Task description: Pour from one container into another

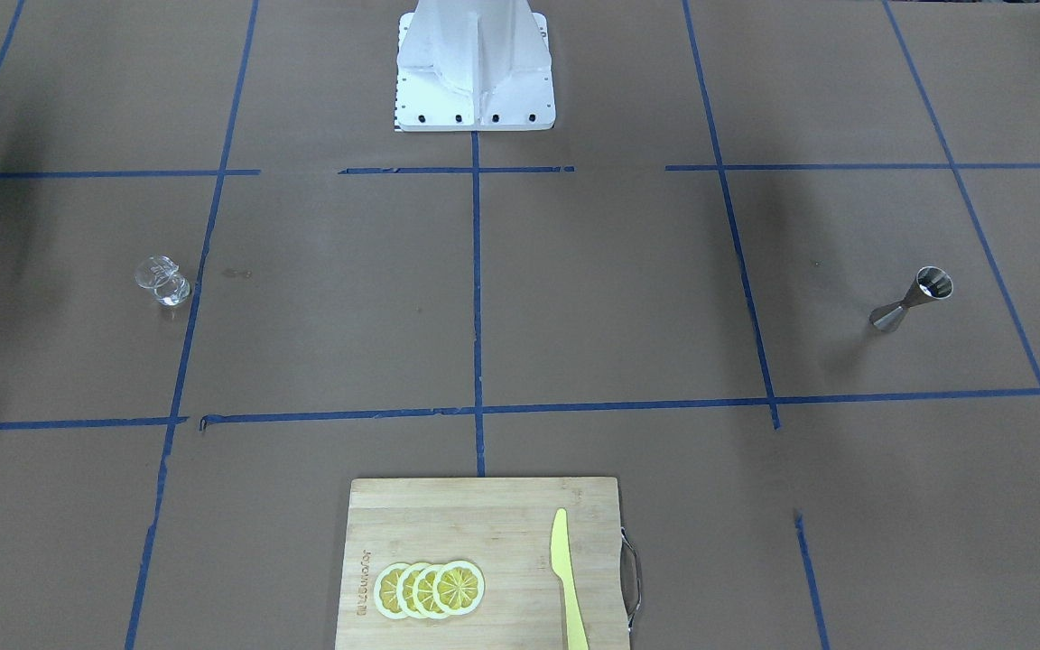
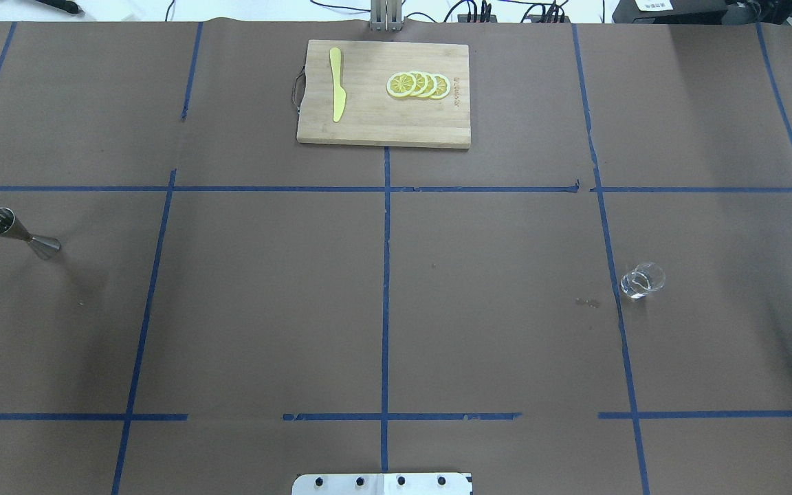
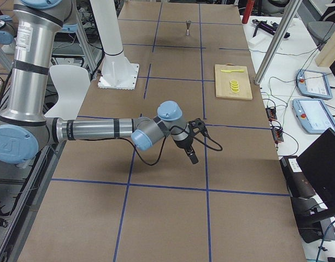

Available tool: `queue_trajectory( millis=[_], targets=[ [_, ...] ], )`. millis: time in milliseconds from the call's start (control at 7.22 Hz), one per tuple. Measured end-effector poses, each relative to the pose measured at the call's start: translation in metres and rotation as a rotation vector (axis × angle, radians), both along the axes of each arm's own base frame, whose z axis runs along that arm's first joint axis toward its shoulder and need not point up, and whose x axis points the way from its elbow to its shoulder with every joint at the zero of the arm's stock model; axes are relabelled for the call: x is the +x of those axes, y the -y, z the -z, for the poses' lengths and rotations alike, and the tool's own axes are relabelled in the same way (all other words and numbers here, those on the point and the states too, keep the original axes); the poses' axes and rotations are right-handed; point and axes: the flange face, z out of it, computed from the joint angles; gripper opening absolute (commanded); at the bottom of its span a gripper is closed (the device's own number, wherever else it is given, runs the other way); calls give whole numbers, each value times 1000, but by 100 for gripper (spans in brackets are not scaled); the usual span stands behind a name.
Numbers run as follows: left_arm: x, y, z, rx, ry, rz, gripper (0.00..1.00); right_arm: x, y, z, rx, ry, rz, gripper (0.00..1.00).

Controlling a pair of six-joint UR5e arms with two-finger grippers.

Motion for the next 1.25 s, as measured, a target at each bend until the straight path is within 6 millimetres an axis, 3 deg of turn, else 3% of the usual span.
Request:
queue_trajectory(
  millis=[277, 554, 831, 1247],
  targets=[
    [-21, -6, -10, -78, 8, -53, 100, 33, -14, -39, -75, 63, 98, 100],
    [-29, -12, -10, -161, -8, -66, 100, 41, -12, -45, -135, 72, 171, 100],
    [-30, -23, -6, -244, -18, -67, 100, 47, 5, -18, -189, 61, 217, 100],
    [-27, -32, -21, -301, -33, -70, 100, 73, 5, 18, -195, 19, 236, 100]
  ],
)
